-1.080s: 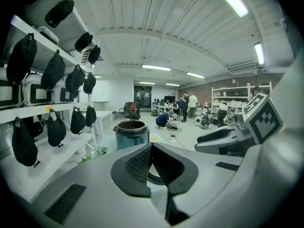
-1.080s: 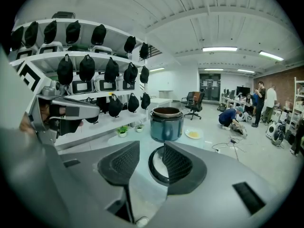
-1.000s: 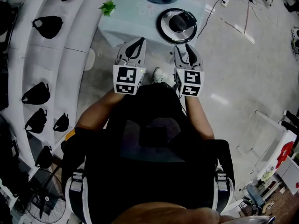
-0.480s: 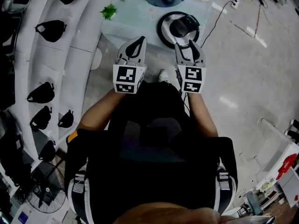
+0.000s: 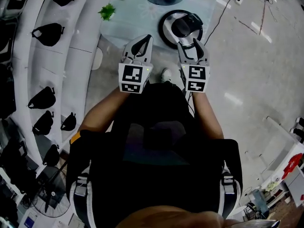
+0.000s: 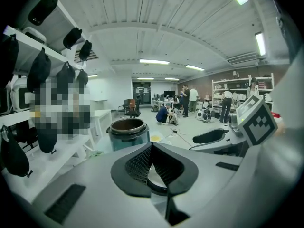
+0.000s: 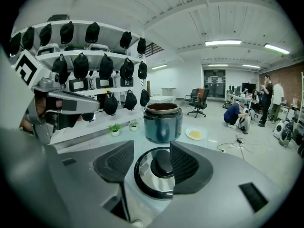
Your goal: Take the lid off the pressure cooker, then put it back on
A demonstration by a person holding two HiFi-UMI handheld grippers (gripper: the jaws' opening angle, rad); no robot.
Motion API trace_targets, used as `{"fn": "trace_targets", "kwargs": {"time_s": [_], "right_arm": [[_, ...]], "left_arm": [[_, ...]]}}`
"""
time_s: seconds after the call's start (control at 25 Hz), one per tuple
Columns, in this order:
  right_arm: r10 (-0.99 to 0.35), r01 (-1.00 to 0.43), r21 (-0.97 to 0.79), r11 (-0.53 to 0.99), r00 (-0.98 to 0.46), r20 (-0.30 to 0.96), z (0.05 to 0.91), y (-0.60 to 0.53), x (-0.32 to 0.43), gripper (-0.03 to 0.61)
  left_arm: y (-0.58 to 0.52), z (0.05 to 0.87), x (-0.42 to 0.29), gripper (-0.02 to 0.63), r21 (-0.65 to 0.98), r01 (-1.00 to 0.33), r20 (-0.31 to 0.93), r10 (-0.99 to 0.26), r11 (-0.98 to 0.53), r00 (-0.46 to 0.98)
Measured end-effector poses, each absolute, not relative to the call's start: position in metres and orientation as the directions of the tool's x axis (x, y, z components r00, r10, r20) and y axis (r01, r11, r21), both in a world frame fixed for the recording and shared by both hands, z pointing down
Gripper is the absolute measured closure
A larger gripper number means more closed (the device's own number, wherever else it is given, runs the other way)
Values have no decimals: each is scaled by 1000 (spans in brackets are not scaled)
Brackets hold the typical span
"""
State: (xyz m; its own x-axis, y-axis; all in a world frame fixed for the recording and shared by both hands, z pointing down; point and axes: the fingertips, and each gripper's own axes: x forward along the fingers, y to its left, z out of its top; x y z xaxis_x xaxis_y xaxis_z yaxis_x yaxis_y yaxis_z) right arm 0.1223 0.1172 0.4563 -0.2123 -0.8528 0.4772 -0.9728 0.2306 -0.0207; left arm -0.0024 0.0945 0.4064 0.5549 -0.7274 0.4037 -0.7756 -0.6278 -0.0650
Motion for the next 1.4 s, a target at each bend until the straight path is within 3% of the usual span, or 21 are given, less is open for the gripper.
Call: {"fn": "trace_targets", "kwargs": {"time_s": [0.92,1.4], "right_arm": [[-832,-999,-20,27,-34,554,523,44,128,276],[-774,-995,43,90,-42,632,559,26,134,262]], "left_arm": [[-13,479,9,606,-38,-498,477,-453,-867,753],[-24,522,18,606,-15,-374,545,-321,-927,774]]}}
